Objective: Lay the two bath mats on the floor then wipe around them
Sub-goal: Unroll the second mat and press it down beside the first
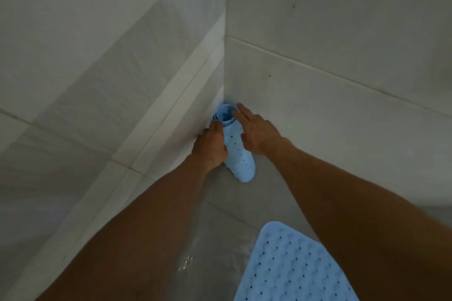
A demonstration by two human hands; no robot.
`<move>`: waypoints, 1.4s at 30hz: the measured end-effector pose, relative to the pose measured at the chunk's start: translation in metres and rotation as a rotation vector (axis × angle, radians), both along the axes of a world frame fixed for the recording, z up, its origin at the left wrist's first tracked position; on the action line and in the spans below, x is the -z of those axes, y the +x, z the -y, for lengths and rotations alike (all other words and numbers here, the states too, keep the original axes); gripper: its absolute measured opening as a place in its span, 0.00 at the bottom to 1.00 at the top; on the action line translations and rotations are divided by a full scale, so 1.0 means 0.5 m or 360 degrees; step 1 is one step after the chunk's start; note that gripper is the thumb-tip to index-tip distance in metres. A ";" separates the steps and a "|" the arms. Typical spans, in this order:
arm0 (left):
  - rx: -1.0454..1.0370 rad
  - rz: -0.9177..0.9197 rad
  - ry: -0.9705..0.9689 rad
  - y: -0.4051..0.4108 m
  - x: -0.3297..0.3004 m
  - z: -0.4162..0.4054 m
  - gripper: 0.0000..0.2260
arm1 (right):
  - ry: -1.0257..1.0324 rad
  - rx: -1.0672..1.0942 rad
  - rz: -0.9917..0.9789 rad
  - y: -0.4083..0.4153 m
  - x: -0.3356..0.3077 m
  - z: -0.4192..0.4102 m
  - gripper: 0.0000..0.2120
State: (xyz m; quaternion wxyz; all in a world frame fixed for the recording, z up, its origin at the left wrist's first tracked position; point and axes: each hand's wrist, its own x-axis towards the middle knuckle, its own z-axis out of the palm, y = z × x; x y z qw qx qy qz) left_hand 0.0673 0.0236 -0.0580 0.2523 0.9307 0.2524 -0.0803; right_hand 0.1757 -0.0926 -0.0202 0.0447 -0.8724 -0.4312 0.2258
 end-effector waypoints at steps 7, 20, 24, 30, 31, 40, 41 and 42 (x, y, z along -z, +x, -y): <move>-0.0054 0.0158 -0.0106 -0.006 0.012 0.024 0.24 | -0.0271 -0.0108 0.0291 -0.001 0.027 0.000 0.29; 0.0752 0.0394 0.0624 -0.055 -0.040 0.262 0.05 | -0.0130 0.0387 0.0332 -0.114 -0.020 0.356 0.25; 0.1063 0.0289 0.0915 -0.051 -0.148 0.362 0.08 | -0.0268 0.0258 0.0397 -0.131 -0.086 0.469 0.21; 0.1166 0.0109 0.0809 -0.080 -0.286 0.574 0.11 | -0.0434 0.0429 0.0053 -0.157 -0.215 0.695 0.22; 0.1203 0.0152 0.0847 -0.088 -0.309 0.608 0.12 | -0.0454 0.0446 0.0063 -0.169 -0.233 0.736 0.22; 0.1277 0.0529 0.0588 -0.145 -0.515 0.828 0.13 | -0.0552 0.0654 0.0430 -0.291 -0.351 1.125 0.23; 0.1296 0.0564 0.0583 -0.155 -0.528 0.840 0.13 | -0.0496 0.0714 0.0444 -0.304 -0.354 1.159 0.21; 0.1310 0.0585 0.0565 -0.165 -0.540 0.850 0.13 | -0.0454 0.0747 0.0463 -0.320 -0.354 1.185 0.19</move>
